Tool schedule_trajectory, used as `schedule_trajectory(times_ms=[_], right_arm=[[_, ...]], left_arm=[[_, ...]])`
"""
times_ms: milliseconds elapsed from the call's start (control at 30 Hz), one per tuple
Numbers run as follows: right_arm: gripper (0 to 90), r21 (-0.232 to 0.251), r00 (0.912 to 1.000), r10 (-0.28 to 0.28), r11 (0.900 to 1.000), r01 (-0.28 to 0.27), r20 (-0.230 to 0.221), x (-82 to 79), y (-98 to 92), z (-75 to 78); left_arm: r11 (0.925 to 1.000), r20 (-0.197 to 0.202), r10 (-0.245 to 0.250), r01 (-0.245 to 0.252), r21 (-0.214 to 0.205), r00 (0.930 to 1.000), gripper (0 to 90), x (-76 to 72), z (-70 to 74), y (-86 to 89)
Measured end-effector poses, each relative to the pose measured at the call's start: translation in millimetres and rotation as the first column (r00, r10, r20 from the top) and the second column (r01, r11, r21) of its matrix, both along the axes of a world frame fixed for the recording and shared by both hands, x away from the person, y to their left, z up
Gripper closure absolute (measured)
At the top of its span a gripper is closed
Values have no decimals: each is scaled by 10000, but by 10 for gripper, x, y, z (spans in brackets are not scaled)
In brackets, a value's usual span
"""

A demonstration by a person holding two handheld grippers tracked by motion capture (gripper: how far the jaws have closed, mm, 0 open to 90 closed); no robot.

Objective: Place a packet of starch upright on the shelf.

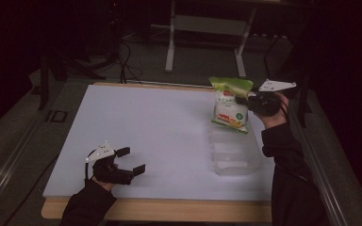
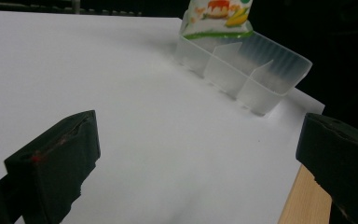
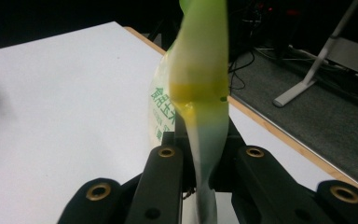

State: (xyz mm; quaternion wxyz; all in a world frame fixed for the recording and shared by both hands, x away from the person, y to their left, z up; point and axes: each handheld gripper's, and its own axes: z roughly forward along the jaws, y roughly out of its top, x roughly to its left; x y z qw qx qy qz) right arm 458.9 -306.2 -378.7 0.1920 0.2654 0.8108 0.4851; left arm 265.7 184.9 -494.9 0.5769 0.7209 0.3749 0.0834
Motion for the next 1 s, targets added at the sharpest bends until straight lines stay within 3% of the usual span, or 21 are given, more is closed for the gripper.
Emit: schedule_trajectory(times_ms=[333,467,600,833,1000], right_arm=[[840,-121,9984,550,9984,-551,-87,99,-18,-265],[840,236,9976,612,9979,-605,-326,90,-56,-392],[842,761,9973,329,9967,-278,-663,54,-187,-522],[837,588,9921,-171,9980,246,-1244,11,-345,-673],[800,467,9929,-374,9980,429,-1131,2,-324,-662]], left_arm=[[9999,-240,-171,171,2,9996,1,16,-56,-15],[9994,-233,-317,321,155,9992,1,10,-63,-39],[9990,-235,-384,389,205,9990,1,11,-67,-49],[9989,-272,-398,404,221,9988,1,22,-73,-56],[9988,-277,-435,441,224,9987,1,29,-83,-66]])
